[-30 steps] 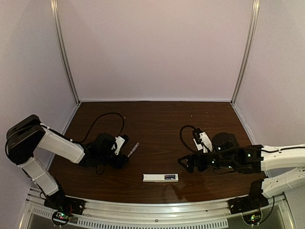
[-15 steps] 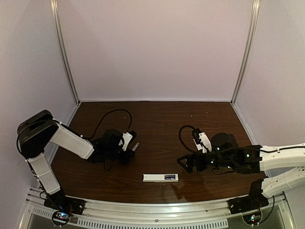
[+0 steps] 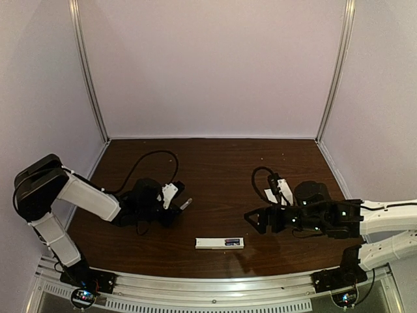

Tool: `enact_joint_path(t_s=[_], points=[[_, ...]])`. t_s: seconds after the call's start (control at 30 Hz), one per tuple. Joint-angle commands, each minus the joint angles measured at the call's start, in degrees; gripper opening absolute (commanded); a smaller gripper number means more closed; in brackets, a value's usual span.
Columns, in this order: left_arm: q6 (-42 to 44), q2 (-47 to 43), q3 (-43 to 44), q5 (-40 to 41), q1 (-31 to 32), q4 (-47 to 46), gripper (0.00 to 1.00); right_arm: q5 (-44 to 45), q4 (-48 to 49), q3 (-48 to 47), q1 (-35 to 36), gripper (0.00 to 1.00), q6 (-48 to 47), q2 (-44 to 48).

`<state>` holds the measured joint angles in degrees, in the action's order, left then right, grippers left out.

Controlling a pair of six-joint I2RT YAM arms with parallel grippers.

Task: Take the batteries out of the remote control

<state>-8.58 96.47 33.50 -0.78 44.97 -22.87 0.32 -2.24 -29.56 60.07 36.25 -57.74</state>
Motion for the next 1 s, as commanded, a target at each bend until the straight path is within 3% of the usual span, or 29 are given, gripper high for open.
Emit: enact_joint_path(t_s=[0.0, 0.63, 0.97], points=[[3.73, -3.15, -2.11, -5.55, 0.46, -6.5, 0.0, 2.51, 0.85, 1.36, -0.09, 1.0, 1.53, 1.93], [11.0, -7.39, -3.29, -13.12, 3.76, -10.81, 0.0, 1.76, -1.67, -1.68, -0.09, 1.0, 1.87, 2.83], [16.44, -10.27, -5.5, -24.08, 5.6, -15.37, 0.0, -10.56, -1.7, -5.12, -0.52, 1.0, 4.37, -0.29]])
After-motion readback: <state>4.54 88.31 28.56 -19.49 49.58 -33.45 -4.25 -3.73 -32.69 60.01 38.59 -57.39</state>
